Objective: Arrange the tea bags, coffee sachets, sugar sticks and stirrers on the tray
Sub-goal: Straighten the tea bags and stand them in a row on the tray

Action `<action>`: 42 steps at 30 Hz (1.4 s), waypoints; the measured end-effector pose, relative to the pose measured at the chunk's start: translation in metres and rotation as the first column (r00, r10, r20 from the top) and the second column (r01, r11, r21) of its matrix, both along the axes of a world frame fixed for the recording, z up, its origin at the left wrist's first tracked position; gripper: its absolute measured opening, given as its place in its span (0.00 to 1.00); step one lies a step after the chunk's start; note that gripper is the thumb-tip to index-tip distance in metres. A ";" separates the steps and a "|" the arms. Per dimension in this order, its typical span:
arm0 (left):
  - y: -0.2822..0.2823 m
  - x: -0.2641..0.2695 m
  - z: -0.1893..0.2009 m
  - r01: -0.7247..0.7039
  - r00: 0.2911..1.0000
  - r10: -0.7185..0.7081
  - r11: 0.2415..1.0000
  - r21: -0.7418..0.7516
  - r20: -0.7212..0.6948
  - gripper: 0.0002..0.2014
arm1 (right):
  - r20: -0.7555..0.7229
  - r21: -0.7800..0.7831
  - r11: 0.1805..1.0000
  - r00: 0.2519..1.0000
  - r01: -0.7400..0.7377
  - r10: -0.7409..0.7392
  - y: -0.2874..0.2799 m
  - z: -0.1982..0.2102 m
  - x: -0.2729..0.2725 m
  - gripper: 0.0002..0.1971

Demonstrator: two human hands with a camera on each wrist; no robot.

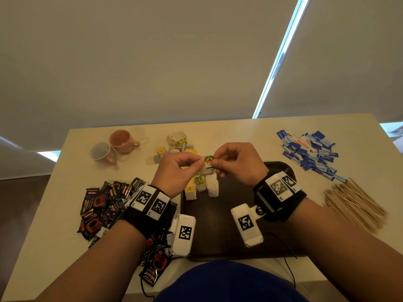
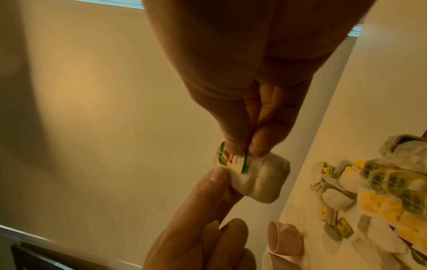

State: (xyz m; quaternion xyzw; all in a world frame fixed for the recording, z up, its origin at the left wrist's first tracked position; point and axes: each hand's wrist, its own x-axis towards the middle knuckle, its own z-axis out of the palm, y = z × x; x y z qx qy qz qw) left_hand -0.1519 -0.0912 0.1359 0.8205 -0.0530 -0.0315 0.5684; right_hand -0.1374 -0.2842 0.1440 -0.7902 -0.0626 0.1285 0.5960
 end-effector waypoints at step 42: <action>0.011 0.010 -0.025 -0.085 0.917 -0.049 0.946 -0.314 -0.396 0.30 | -0.133 -0.154 0.984 0.988 -0.094 0.073 -0.001 -0.045 0.011 0.07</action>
